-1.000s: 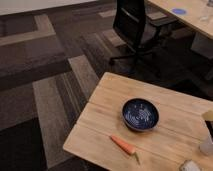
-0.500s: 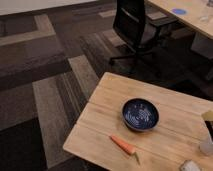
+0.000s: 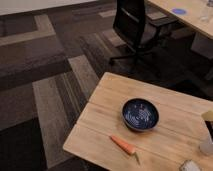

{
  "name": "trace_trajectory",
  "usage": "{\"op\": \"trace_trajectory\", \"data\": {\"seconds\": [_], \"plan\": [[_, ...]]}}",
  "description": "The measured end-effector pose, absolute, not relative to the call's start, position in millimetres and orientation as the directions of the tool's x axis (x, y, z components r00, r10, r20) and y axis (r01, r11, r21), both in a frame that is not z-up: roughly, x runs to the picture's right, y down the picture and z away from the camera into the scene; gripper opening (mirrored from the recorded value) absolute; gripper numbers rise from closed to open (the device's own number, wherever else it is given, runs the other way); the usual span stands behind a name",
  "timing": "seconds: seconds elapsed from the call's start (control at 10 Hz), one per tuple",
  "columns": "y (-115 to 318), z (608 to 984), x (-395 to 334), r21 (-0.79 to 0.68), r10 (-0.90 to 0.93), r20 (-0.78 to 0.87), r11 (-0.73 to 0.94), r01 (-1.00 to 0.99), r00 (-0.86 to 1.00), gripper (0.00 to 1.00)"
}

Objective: Place the eraser in the ceramic cup

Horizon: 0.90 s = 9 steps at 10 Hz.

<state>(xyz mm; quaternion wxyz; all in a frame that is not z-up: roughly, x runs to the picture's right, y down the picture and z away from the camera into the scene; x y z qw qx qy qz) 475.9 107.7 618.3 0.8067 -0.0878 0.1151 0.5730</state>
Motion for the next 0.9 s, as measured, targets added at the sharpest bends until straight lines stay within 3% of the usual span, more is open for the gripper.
{"op": "trace_trajectory", "data": {"seconds": [0.1,0.5,0.9], "plan": [[107.7,618.3,475.9,-0.010,0.904,-0.286,0.328,-0.945,0.317,0.22],[107.6,618.4,475.8,-0.010,0.904,-0.286,0.328,-0.945,0.317,0.79],[108.9,619.4,476.1,-0.011,0.904,-0.288,0.327,-0.945,0.316,0.80]]}}
